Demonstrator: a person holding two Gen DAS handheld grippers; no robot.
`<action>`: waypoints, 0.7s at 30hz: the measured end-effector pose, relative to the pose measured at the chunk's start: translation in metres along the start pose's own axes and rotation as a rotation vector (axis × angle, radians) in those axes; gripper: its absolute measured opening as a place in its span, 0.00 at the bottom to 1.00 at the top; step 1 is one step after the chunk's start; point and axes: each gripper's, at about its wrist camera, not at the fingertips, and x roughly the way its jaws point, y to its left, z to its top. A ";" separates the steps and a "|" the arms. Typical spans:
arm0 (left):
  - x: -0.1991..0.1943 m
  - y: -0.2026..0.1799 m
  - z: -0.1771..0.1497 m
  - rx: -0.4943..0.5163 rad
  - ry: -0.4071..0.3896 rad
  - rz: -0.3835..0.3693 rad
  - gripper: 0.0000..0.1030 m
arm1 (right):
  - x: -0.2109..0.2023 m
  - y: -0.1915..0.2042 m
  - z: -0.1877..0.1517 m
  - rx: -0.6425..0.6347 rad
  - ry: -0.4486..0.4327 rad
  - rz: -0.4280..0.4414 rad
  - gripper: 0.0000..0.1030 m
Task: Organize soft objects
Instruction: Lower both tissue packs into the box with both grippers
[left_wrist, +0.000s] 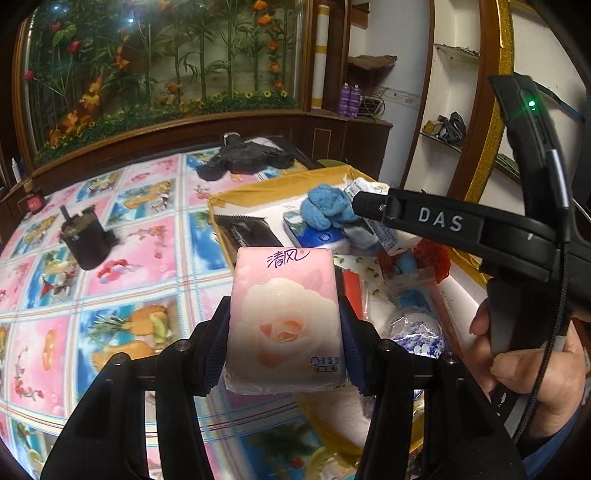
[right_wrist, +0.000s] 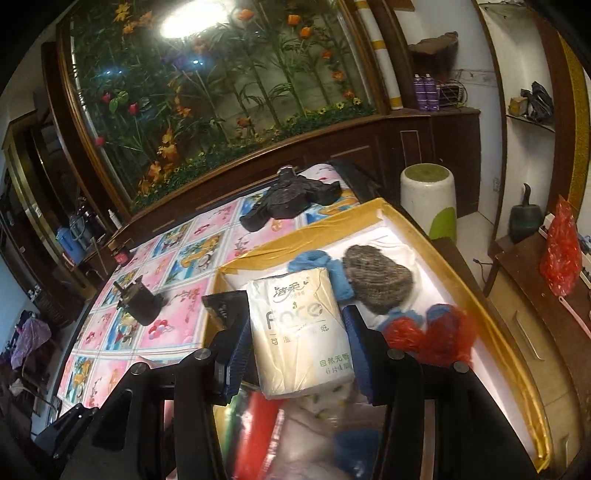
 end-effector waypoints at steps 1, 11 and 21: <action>0.004 -0.003 0.000 0.004 0.006 0.000 0.50 | -0.001 -0.002 0.000 0.003 0.002 -0.005 0.46; 0.033 -0.025 0.009 0.023 0.043 -0.020 0.50 | -0.003 -0.024 0.002 0.022 0.024 -0.043 0.46; 0.038 -0.024 0.007 0.030 0.025 -0.053 0.50 | 0.012 -0.020 0.008 -0.016 0.089 -0.083 0.47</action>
